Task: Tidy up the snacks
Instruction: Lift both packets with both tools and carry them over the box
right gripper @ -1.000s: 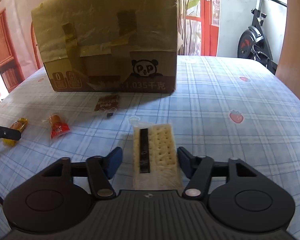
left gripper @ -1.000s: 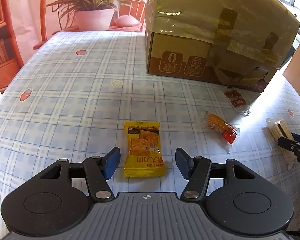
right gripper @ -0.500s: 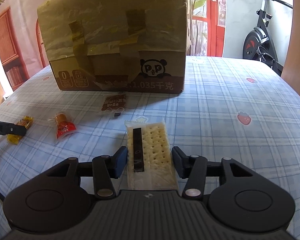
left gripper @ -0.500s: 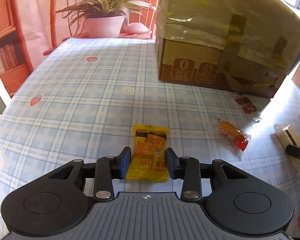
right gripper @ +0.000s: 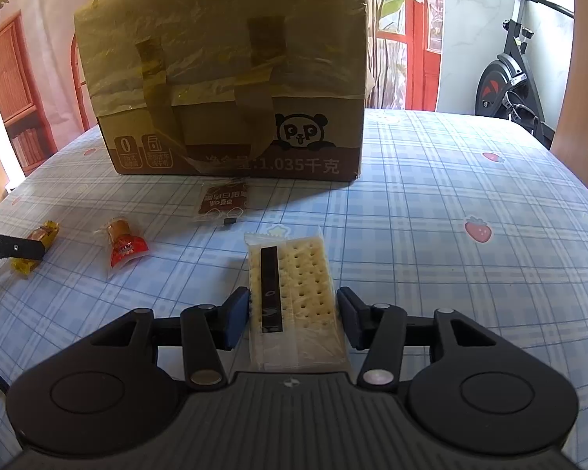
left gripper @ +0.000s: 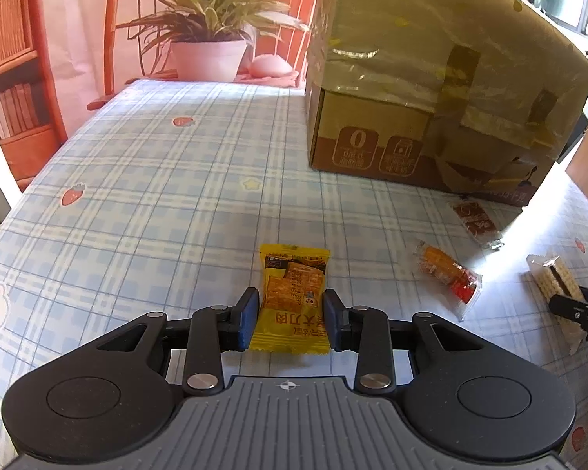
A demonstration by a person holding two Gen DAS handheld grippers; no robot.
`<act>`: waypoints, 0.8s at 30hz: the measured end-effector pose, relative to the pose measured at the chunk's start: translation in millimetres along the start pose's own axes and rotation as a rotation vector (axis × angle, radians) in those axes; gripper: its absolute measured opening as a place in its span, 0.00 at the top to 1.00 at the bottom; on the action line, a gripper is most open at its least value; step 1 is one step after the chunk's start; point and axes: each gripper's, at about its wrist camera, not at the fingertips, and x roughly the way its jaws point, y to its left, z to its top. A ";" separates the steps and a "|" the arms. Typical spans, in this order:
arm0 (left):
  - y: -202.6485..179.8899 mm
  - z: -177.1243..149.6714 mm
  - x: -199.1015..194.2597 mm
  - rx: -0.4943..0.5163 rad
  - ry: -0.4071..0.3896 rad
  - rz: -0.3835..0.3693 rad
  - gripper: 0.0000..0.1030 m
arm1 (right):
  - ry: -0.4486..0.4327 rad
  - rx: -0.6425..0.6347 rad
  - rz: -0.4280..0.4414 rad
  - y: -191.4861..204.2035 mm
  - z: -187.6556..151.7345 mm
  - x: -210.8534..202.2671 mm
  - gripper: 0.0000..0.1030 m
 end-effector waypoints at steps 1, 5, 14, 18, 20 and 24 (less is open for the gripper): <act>-0.4 0.4 -1.6 0.001 -0.007 -0.002 0.64 | 0.000 0.002 0.001 -0.5 0.1 0.1 0.51; -3.3 3.3 -7.0 0.012 -0.031 -0.015 0.64 | -0.008 0.014 0.024 -1.7 1.3 -2.2 0.52; -10.5 29.1 -28.4 0.036 -0.116 -0.043 0.64 | -0.090 0.011 0.062 1.1 25.0 -20.8 0.52; -18.1 52.1 -44.1 0.061 -0.183 -0.058 0.64 | -0.153 0.005 0.080 3.5 48.1 -32.9 0.52; -22.5 66.0 -52.5 0.066 -0.214 -0.080 0.64 | -0.188 0.005 0.088 4.8 62.5 -38.6 0.52; -34.4 91.7 -75.9 0.092 -0.298 -0.117 0.64 | -0.267 -0.019 0.104 10.3 91.9 -52.7 0.52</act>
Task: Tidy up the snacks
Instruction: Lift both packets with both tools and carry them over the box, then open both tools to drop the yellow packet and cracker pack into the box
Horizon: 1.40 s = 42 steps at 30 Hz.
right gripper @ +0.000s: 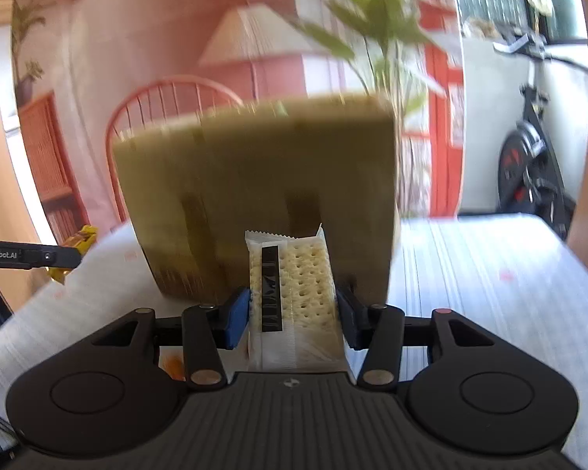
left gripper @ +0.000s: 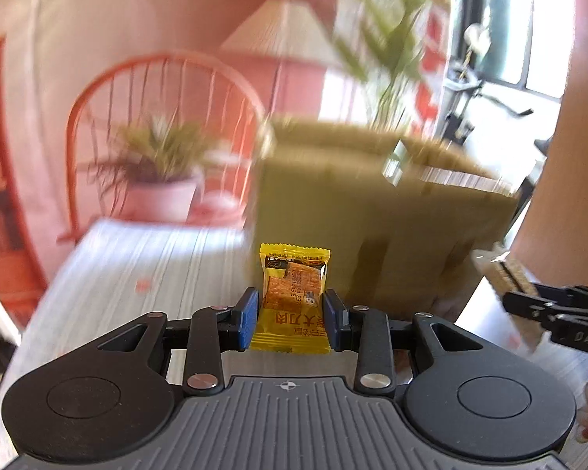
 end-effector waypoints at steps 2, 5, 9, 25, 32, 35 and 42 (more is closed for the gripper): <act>-4.3 15.7 -6.2 0.004 -0.033 -0.032 0.64 | -0.042 -0.019 0.016 4.1 16.1 -4.8 0.52; -12.7 35.9 -11.1 0.026 -0.070 -0.067 0.64 | -0.097 -0.041 0.036 8.1 37.9 -11.3 0.52; -22.3 60.8 -10.0 0.045 -0.117 -0.092 0.64 | -0.149 -0.056 0.044 6.1 65.2 -12.8 0.52; -31.5 148.1 71.0 0.030 -0.133 -0.133 0.64 | -0.193 -0.016 0.043 -18.1 141.7 69.1 0.52; -29.3 144.1 117.2 0.014 -0.042 -0.144 0.64 | -0.145 0.027 0.043 -23.4 141.7 104.6 0.52; -27.1 144.5 131.5 0.007 -0.019 -0.139 0.64 | -0.129 0.034 0.044 -25.5 138.3 113.1 0.52; -24.5 141.8 150.8 0.010 0.020 -0.113 0.63 | -0.099 0.015 0.021 -25.9 132.1 123.0 0.51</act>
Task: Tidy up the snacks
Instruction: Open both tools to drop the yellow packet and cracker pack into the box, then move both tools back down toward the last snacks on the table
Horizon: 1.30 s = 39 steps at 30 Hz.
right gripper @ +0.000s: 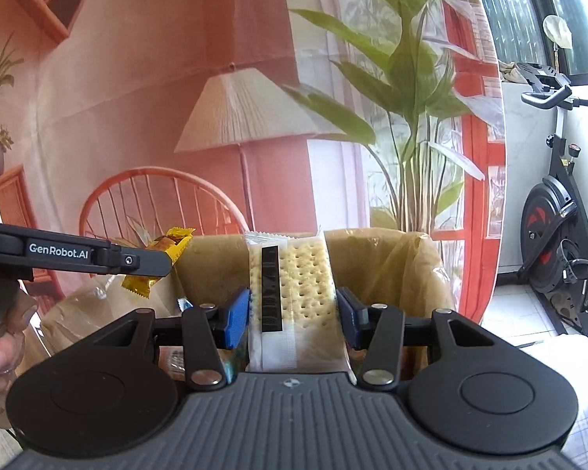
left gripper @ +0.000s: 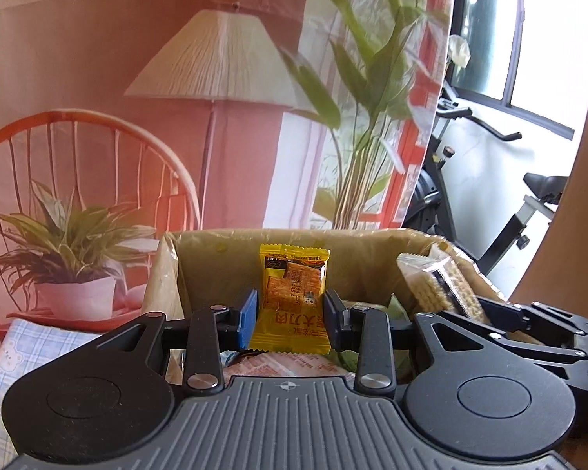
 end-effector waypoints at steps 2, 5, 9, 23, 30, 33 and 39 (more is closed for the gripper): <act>1.7 -1.3 3.6 0.000 0.007 -0.006 0.59 | 0.006 -0.006 -0.007 0.9 -1.0 0.5 0.51; 1.3 -3.6 3.5 0.016 0.014 0.001 0.44 | 0.014 -0.013 -0.018 2.8 -3.1 0.3 0.50; 4.9 -4.5 -4.9 0.015 0.010 0.018 0.43 | 0.009 -0.026 -0.030 6.0 -3.3 -3.6 0.48; 8.6 -13.6 -64.0 0.004 -0.025 0.036 0.38 | -0.036 -0.075 0.000 33.4 -6.8 -48.3 0.46; 6.4 -32.3 -98.3 0.003 -0.042 0.051 0.38 | -0.040 -0.068 0.004 42.2 -22.7 -71.9 0.46; 6.2 -44.1 -111.2 -0.002 -0.052 0.065 0.38 | -0.043 -0.071 0.004 44.3 -31.6 -82.2 0.46; 13.5 -77.5 -122.0 -0.087 -0.009 0.059 0.38 | -0.038 -0.086 0.000 46.2 -55.2 -97.8 0.46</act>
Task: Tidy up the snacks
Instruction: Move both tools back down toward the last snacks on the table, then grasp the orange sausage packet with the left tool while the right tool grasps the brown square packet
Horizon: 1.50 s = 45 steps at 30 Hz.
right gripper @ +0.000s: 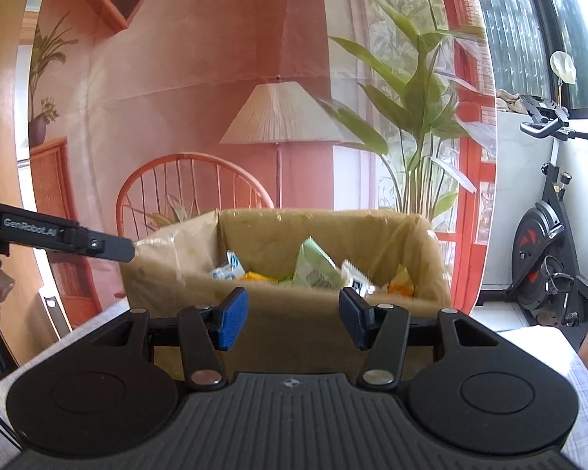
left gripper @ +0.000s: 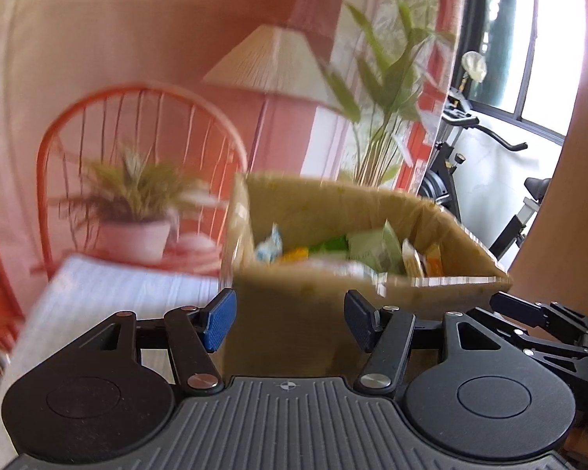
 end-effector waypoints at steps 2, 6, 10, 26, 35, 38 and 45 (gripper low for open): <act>2.5 -13.8 -0.6 -0.025 0.021 0.009 0.38 | 0.009 0.001 0.000 0.2 -9.6 -3.1 0.46; 3.8 -43.3 4.7 -0.042 0.071 0.027 0.39 | 0.037 0.010 0.010 -0.6 -30.4 -6.8 0.46; 2.9 -72.1 16.0 -0.045 0.144 0.033 0.39 | 0.070 0.019 0.011 -3.5 -49.1 -6.8 0.46; -3.0 -140.6 64.2 -0.201 0.423 -0.023 0.46 | 0.238 0.029 0.053 -3.8 -128.9 18.3 0.46; -13.9 -147.3 87.2 -0.196 0.448 0.016 0.46 | 0.253 0.085 0.051 -14.5 -142.5 24.6 0.46; -23.2 -146.5 90.2 -0.159 0.437 0.028 0.46 | 0.253 0.099 0.045 -17.7 -146.0 25.7 0.46; -42.9 -150.8 96.8 -0.044 0.404 0.050 0.46 | 0.246 0.136 0.031 -23.2 -151.6 25.1 0.46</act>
